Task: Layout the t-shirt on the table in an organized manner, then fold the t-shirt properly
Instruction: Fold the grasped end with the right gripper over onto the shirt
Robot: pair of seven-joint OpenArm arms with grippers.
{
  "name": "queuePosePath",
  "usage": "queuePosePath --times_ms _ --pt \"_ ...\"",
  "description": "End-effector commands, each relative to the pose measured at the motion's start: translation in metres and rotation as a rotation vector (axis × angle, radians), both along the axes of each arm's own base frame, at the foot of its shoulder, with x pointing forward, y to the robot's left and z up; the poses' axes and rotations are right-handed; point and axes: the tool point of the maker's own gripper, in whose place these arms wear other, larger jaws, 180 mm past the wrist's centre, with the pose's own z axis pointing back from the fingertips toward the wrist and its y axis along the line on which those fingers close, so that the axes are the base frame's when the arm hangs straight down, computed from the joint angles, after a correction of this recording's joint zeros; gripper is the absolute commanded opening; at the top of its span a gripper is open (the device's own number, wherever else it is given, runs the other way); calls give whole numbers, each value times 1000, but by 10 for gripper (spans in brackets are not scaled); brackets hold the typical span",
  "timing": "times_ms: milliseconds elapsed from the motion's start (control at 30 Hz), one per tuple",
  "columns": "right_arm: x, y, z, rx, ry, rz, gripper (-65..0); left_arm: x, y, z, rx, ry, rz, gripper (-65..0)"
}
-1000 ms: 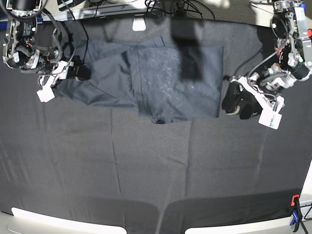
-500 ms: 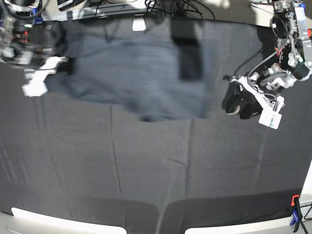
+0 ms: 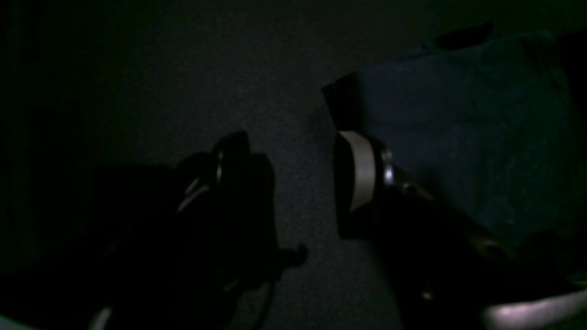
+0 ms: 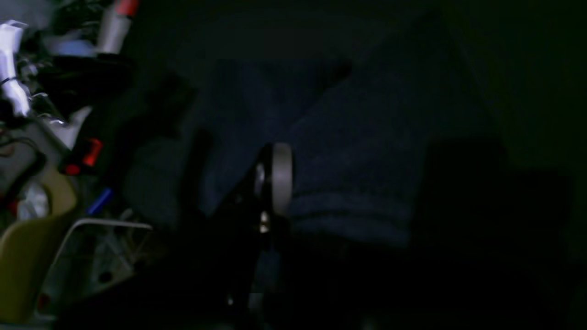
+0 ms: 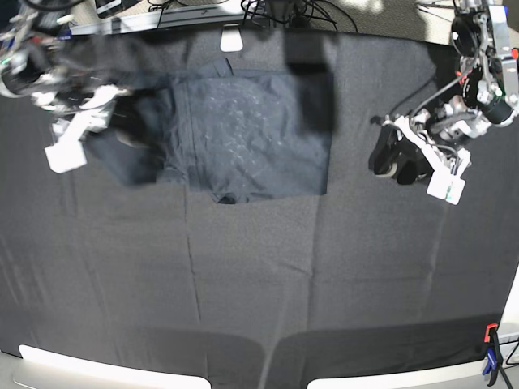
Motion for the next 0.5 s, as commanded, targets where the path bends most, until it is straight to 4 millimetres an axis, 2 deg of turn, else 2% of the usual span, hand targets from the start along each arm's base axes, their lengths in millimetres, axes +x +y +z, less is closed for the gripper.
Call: queuePosePath --times_ms 0,100,233,467 --pt "5 13 20 39 -74 22 -650 6 1 13 -10 -47 -2 -371" --pt "2 46 23 52 -82 98 -650 6 1 13 -9 -46 -2 -371" --pt "-5 81 6 9 -39 198 -650 6 1 13 -9 -46 -2 -371" --pt "-8 143 5 -3 -91 315 -650 6 1 13 -9 -45 -2 -371"
